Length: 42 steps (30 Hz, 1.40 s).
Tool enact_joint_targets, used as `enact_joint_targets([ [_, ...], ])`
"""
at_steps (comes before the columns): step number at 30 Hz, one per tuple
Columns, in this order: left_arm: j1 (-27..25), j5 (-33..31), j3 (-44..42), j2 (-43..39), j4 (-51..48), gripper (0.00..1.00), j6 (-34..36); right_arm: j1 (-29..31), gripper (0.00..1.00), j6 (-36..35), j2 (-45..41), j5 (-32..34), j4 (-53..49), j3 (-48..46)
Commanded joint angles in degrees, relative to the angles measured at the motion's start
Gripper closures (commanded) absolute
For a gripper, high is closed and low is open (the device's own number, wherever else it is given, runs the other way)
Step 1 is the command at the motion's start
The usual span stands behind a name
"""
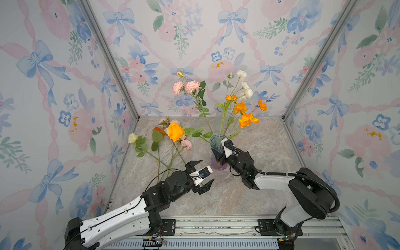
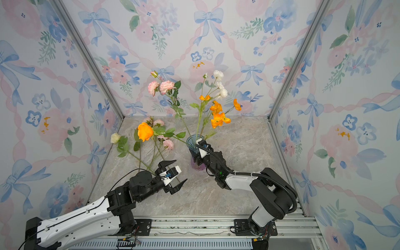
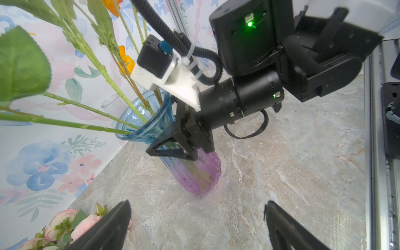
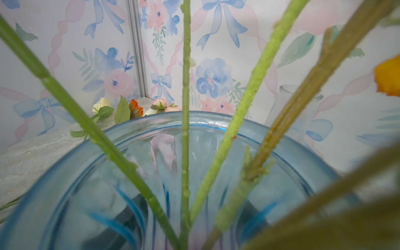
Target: Arrange the flowers into the vase
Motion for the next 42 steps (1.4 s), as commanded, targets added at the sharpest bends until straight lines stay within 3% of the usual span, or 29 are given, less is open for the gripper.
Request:
enact_joint_targets([
  [1,0.42,0.65,0.23,-0.13,-0.22,0.02,-0.03,-2.2,0.66,1.19,2.83,-1.91,12.68,9.55],
  [7,1.38,0.14,0.38,-0.29,0.1,0.02,-0.09,-5.88,0.68,1.32,17.04,-3.08,16.52,25.13],
  [10,4.53,2.37,0.44,-1.14,1.72,0.02,-1.85,-7.5,0.68,0.73,23.42,-3.77,16.79,33.22],
  [15,11.9,9.82,-0.74,-2.91,6.75,0.02,-4.43,-9.66,0.69,0.96,31.51,-4.48,12.19,46.11],
  [21,14.69,13.29,-0.34,-0.86,7.42,0.02,-5.93,-9.91,0.69,1.67,37.95,-6.75,4.74,57.66],
  [30,15.34,14.22,-0.16,-0.53,7.43,0.02,-6.09,-8.76,0.69,3.14,43.35,-7.16,1.67,62.9],
  [42,15.52,12.98,-0.45,-1.5,7.41,0.02,-6.04,-8.19,0.68,3.89,45.24,-6.42,1.85,62.75],
])
